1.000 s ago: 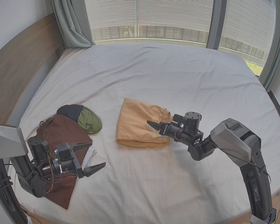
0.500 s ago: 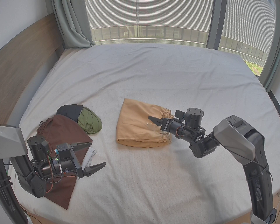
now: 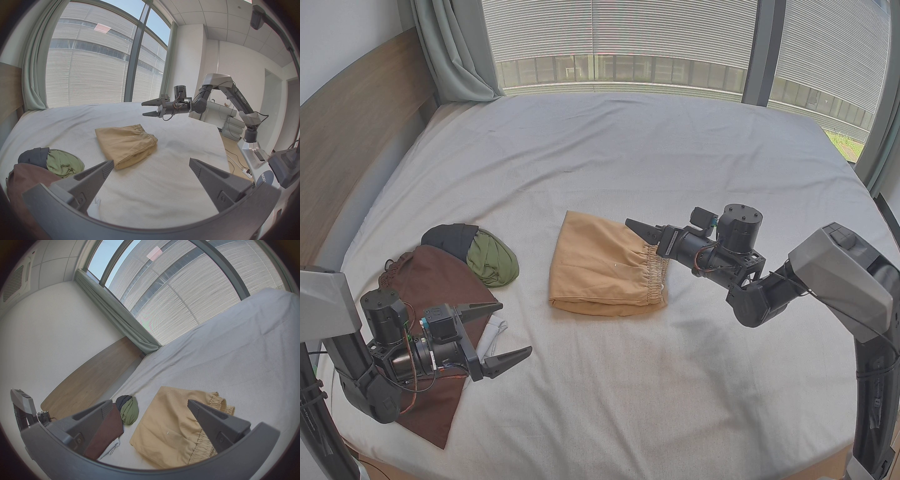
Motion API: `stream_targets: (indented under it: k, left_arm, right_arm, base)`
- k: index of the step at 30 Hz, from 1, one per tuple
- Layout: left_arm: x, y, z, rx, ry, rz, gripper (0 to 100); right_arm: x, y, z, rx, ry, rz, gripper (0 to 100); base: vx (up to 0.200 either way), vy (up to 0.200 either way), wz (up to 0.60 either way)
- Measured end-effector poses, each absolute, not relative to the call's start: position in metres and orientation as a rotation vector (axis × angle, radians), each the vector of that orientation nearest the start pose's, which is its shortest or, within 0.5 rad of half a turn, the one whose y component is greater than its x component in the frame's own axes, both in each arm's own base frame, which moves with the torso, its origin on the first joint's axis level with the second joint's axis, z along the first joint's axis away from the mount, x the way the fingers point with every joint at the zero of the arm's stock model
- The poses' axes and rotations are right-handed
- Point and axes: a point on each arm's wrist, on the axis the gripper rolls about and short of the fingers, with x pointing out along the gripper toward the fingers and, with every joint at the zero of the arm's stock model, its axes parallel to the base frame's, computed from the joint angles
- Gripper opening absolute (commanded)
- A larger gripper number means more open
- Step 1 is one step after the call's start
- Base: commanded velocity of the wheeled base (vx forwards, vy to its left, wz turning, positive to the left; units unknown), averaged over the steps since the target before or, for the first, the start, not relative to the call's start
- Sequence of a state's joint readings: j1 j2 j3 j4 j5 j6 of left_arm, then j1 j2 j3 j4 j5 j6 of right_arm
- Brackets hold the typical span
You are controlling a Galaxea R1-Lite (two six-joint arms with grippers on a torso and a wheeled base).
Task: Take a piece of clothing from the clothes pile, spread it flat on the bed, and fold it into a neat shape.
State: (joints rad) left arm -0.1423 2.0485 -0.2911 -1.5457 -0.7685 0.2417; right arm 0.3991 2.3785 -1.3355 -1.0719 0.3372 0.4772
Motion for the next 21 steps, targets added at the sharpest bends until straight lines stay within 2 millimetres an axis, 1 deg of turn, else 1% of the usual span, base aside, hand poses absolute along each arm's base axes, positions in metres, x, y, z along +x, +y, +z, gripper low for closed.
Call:
stream_targets:
  k: [4, 11, 17, 21]
  left_arm:
    - [0.268, -0.058, 0.063, 0.152, 0.09, -0.941, 100]
    - [0.262, -0.067, 0.072, 0.143, 0.068, -0.97, 100]
    - [0.243, -0.07, 0.078, 0.124, 0.083, -0.998, 100]
    - [0.23, -0.069, 0.08, 0.113, 0.102, -1.008, 100]
  right_arm:
    - [0.411, 0.184, 0.105, 0.398, 0.145, 0.729, 100]
    - [0.377, 0.17, 0.108, 0.286, 0.117, 0.687, 100]
    - [0.343, 0.15, 0.104, 0.165, 0.116, 0.618, 100]
    - [0.324, 0.133, 0.107, 0.108, 0.07, 0.573, 100]
  base:
    - [0.0, 0.0, 0.0]
    - [0.0, 0.0, 0.0]
    - [0.0, 0.0, 0.0]
    - [0.0, 0.0, 0.0]
